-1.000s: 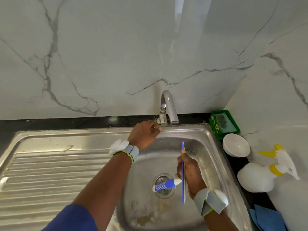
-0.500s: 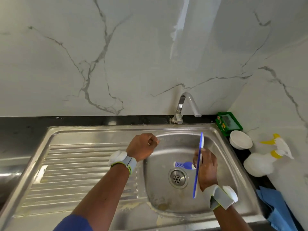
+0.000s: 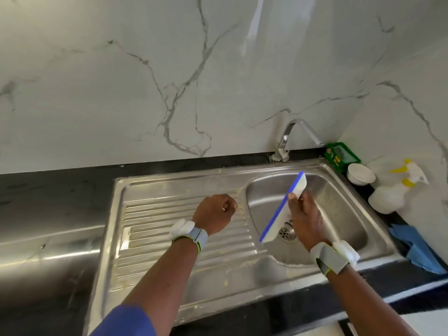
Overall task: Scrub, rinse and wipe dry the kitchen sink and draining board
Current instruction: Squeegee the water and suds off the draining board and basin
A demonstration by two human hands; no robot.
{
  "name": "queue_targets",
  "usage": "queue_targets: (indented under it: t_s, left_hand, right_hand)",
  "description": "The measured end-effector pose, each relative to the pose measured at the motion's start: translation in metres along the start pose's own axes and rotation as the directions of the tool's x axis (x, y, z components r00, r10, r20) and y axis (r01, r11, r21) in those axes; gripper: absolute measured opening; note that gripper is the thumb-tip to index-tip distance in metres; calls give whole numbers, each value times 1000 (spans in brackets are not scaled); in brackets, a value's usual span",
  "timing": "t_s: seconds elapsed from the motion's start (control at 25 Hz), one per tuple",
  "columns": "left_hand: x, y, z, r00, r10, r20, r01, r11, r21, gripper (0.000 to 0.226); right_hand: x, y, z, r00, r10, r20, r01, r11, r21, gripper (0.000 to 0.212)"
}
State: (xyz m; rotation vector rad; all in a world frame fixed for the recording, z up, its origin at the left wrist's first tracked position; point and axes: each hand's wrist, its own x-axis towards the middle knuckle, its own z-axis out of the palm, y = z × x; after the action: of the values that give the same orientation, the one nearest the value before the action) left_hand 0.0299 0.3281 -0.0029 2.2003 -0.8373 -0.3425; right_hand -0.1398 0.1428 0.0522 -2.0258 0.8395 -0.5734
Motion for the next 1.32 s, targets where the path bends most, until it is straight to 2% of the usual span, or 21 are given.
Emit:
queue_targets:
  t_s: [0.08, 0.12, 0.2, 0.28, 0.32, 0.36, 0.48, 0.56, 0.64, 0.68, 0.8, 0.88, 0.96, 1.04, 1.12, 1.2, 1.32]
  left_hand:
    - [-17, -6, -12, 1000, -8, -13, 8, 1000, 26, 15]
    - [-27, -13, -21, 999, -14, -40, 16, 999, 36, 15]
    - [-46, -24, -34, 996, -12, -88, 18, 998, 65, 14]
    - [-73, -43, -47, 983, -43, -178, 62, 992, 106, 18]
    - [-84, -54, -52, 979, -48, -196, 74, 990, 124, 20]
    - [-97, -64, -57, 980, -50, -190, 81, 984, 158, 22]
    - [-136, -110, -78, 968, -112, -223, 157, 967, 199, 23]
    - [-148, -132, -93, 951, -136, -277, 193, 963, 190, 21]
    - [-154, -167, -112, 922, -155, -354, 228, 958, 175, 21]
    - [-154, -176, -121, 918, -143, -369, 222, 958, 180, 21]
    - [-154, -225, -159, 897, -111, -427, 223, 950, 221, 25]
    - [-154, -248, -183, 856, -91, -510, 241, 941, 237, 30]
    - [-160, -287, -219, 806, -134, -577, 307, 927, 215, 36]
    - [-163, -311, -245, 756, -147, -638, 363, 905, 221, 42]
    - [-169, -333, -268, 719, -184, -671, 416, 886, 203, 45]
    - [-175, -357, -288, 684, -221, -695, 461, 870, 177, 45]
    - [-184, -379, -306, 657, -254, -710, 493, 857, 150, 45]
  right_hand:
    - [-9, -11, 9, 980, -144, 136, 178, 944, -279, 24]
    - [-14, -18, 15, 951, -229, 205, 295, 868, -399, 26]
    - [-13, -25, 21, 878, -361, 315, 479, 679, -557, 36]
    - [-17, -22, 39, 747, -462, 477, 650, 358, -670, 45]
    - [-17, -22, 44, 738, -421, 528, 650, 233, -723, 51]
    - [-16, -23, 47, 728, -434, 531, 644, 167, -747, 52]
    - [-26, -23, 58, 767, -393, 508, 575, 66, -816, 36]
    - [-28, -28, 63, 798, -408, 444, 535, 137, -834, 26]
    - [-30, -54, 95, 761, -471, 446, 574, 167, -802, 23]
    - [-36, -69, 108, 744, -474, 472, 589, 131, -797, 25]
    - [-43, -118, 183, 642, -560, 523, 639, 15, -769, 39]
    - [-49, -148, 227, 554, -604, 573, 694, -45, -718, 41]
    - [-53, -192, 301, 406, -636, 656, 785, -126, -607, 30]
    - [-63, -233, 357, 251, -682, 687, 815, -234, -530, 28]
    - [-70, -276, 420, 144, -693, 707, 807, -331, -489, 27]
    - [-78, -312, 485, 111, -658, 745, 782, -405, -474, 29]
    - [-87, -336, 550, 135, -509, 850, 769, -487, -414, 33]
